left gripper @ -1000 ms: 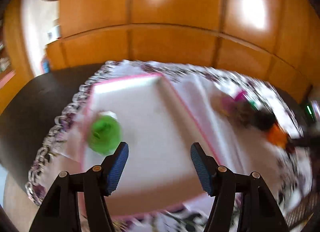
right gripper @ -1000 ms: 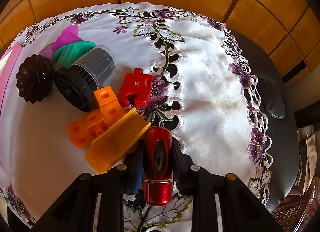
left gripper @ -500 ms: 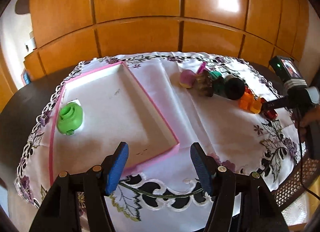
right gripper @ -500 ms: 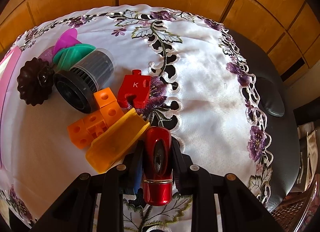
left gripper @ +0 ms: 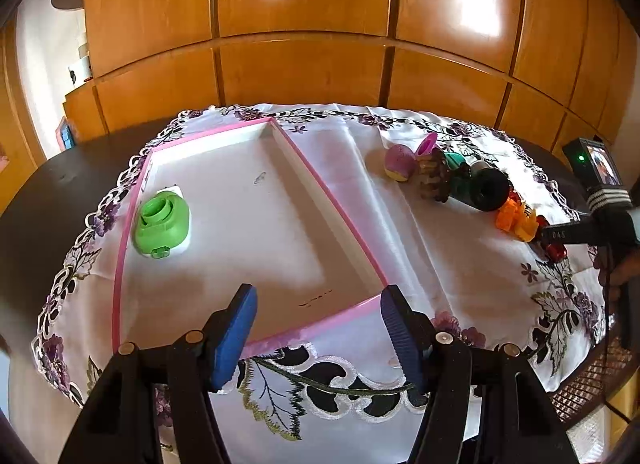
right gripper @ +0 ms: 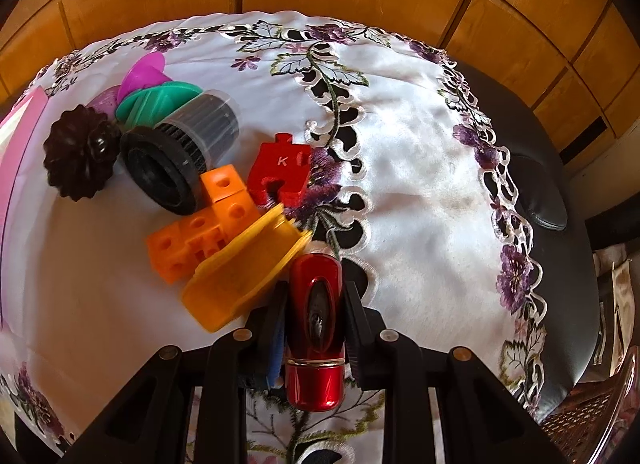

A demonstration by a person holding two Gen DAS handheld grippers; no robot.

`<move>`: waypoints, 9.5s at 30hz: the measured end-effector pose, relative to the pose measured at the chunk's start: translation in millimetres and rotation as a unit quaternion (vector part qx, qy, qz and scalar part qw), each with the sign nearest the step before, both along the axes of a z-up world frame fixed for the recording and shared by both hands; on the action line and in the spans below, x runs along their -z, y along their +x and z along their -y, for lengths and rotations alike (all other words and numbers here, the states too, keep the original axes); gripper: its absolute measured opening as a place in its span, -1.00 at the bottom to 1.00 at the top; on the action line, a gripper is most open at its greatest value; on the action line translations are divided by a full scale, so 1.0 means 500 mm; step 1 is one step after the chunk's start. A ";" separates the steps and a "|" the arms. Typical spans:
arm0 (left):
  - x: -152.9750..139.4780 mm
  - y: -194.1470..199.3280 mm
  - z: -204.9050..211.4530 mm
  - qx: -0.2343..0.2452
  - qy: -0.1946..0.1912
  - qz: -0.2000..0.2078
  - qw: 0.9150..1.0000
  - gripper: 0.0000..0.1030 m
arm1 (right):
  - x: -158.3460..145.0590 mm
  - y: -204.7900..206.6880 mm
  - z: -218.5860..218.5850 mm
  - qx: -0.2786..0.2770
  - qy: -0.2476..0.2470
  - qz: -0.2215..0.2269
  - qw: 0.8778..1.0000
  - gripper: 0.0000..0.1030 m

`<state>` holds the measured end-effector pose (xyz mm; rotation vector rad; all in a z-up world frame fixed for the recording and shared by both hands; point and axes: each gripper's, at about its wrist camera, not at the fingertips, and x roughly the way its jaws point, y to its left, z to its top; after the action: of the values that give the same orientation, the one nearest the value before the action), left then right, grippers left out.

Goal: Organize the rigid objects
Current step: 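Carry the red tube into the tray beside the green device and release, then move the left tool to the brown hair clip and grasp it, then lift the brown clip with the left tool while the right tool grasps the pink egg, then lower the brown clip into the tray and open the left tool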

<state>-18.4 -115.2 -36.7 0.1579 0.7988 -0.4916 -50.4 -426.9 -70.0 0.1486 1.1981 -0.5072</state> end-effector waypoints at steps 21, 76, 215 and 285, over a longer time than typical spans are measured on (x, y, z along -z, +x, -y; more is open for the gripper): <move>-0.001 0.024 -0.048 -0.044 -0.014 -0.007 0.999 0.26 | -0.100 -0.029 -0.141 -0.037 0.156 0.144 0.976 -0.52; 0.000 0.070 -0.164 -0.149 0.000 -0.030 0.988 0.27 | -0.121 0.308 -0.469 -0.253 0.113 0.135 0.951 -0.31; 0.081 0.068 0.305 0.193 -0.052 -0.064 0.978 -0.27 | 0.015 0.409 -0.108 -0.291 0.108 0.014 0.951 -0.15; 0.006 0.390 -0.015 -0.098 -0.093 -0.080 0.988 -0.01 | 0.014 0.199 -0.163 -0.301 0.130 0.050 0.944 -0.14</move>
<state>176.4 -107.7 -39.5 -0.1334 0.9100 -0.3933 48.9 -345.4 -77.1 0.0258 1.1377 0.1939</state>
